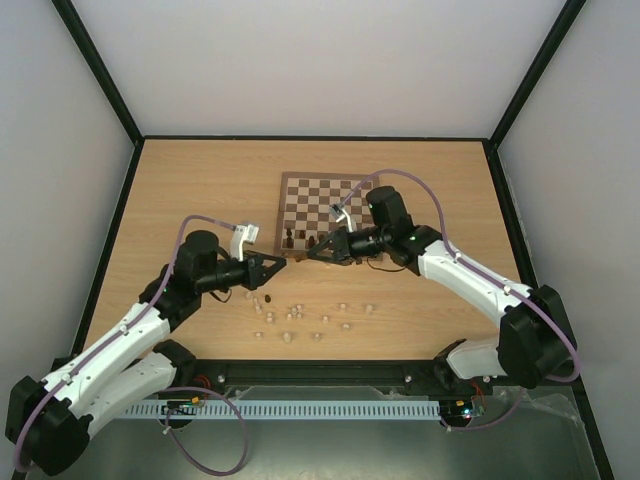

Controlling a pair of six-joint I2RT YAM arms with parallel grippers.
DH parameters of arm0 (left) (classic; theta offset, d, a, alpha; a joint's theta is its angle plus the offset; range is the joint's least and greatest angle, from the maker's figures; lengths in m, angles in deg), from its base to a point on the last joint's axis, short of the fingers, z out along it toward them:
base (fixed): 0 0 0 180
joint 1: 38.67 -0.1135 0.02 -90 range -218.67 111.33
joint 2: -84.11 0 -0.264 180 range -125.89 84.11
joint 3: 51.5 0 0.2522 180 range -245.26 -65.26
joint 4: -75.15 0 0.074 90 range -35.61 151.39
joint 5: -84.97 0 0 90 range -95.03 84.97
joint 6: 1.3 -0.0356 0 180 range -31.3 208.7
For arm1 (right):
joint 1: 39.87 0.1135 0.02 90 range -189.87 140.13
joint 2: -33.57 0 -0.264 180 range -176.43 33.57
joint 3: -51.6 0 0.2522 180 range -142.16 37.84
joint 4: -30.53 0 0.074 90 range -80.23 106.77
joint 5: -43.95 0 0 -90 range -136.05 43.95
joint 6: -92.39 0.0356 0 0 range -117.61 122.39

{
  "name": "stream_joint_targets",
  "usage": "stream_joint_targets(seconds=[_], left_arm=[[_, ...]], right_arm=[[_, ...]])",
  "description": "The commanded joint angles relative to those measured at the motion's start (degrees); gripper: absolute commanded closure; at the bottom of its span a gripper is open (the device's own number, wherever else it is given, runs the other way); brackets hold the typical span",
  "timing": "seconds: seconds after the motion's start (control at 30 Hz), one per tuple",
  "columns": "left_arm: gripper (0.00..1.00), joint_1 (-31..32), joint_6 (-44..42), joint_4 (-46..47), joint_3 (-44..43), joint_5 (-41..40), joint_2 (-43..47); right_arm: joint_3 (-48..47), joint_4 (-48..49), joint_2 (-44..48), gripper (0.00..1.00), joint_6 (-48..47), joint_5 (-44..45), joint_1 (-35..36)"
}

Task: Set up the chess pieces on the board
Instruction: Place the chess piece at the center of the board.

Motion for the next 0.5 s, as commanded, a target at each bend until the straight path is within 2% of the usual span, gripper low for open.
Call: stream_joint_targets(seconds=[0.0, 0.2, 0.47], left_arm=[[0.92, -1.07, -1.46, -5.33, -2.11, -3.39, 0.05], [0.92, -1.75, -2.2, -11.25, -4.02, -10.14, -2.36], [0.92, -2.19, -2.19, -16.34, -5.92, -17.52, -5.62]], right_arm=[[-2.34, -6.89, -1.47, 0.91, -3.74, 5.17, 0.3], [-10.45, -18.96, -5.72, 0.9, -9.49, 21.71, 2.59], [-26.19, -32.61, -18.28, 0.91, -10.23, 47.16, 9.79]])
